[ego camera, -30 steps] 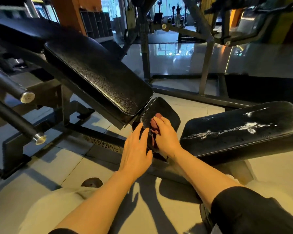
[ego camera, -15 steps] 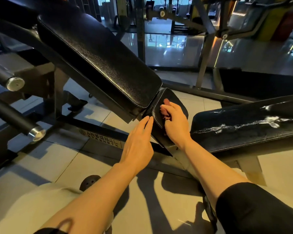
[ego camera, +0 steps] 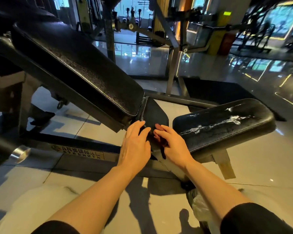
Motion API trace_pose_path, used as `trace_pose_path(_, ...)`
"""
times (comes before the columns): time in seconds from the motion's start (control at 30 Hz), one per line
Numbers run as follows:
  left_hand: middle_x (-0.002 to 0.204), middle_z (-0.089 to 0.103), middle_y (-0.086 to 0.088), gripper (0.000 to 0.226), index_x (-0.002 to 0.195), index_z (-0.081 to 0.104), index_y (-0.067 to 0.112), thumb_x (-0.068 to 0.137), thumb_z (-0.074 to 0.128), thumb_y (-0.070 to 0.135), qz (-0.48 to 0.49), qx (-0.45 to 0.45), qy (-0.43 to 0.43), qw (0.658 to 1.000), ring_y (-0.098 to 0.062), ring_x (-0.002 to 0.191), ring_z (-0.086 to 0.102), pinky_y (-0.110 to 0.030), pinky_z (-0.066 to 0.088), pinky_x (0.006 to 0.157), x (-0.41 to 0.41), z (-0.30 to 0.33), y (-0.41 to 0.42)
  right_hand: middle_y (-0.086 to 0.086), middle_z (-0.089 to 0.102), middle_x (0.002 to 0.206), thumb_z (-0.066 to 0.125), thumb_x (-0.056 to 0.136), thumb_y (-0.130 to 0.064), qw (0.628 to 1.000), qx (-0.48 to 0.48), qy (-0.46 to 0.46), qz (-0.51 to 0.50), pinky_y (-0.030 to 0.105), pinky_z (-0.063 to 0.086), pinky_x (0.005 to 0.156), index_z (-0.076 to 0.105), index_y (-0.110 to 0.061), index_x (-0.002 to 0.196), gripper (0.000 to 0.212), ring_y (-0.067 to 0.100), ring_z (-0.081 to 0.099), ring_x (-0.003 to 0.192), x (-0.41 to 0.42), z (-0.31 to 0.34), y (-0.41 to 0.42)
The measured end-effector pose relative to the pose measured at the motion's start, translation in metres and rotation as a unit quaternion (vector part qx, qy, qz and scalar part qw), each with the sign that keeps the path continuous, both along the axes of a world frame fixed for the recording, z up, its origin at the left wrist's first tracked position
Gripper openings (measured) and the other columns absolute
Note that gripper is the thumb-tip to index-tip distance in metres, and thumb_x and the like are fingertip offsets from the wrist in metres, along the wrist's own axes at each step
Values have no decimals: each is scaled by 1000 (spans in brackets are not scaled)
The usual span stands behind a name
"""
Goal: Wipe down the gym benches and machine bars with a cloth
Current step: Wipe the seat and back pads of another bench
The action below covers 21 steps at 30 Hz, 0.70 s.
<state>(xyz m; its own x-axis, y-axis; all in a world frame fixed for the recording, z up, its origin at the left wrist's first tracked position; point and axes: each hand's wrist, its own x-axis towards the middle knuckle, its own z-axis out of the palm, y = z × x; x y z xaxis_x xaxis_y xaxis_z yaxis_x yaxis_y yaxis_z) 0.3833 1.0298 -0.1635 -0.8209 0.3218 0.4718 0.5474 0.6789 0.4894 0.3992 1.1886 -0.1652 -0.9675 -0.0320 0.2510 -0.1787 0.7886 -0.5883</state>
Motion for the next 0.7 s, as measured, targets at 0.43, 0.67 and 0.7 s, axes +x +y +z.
trace_pose_path(0.43,151,33,4,54,144,40,19,93,58,18,-224,22,-8,974,-10,138,25,-22,24,111,3,27,90,5,40,148,76,72,5,956,156,114,-222,41,42,108,55,-13,134,68,25,38,137,80,58,88)
trace_pose_path(0.67,151,32,3,55,146,37,21,95,58,23,-292,51,-17,955,-11,139,27,-30,26,115,12,20,157,11,38,144,71,80,4,897,128,205,-371,47,50,99,55,-11,134,58,32,44,128,91,63,135)
trace_pose_path(0.7,152,31,3,55,146,36,21,95,57,26,-291,53,-16,955,-11,139,26,-29,24,114,10,16,161,12,39,145,70,82,3,890,136,216,-377,47,49,101,54,-10,135,57,34,44,129,85,64,137)
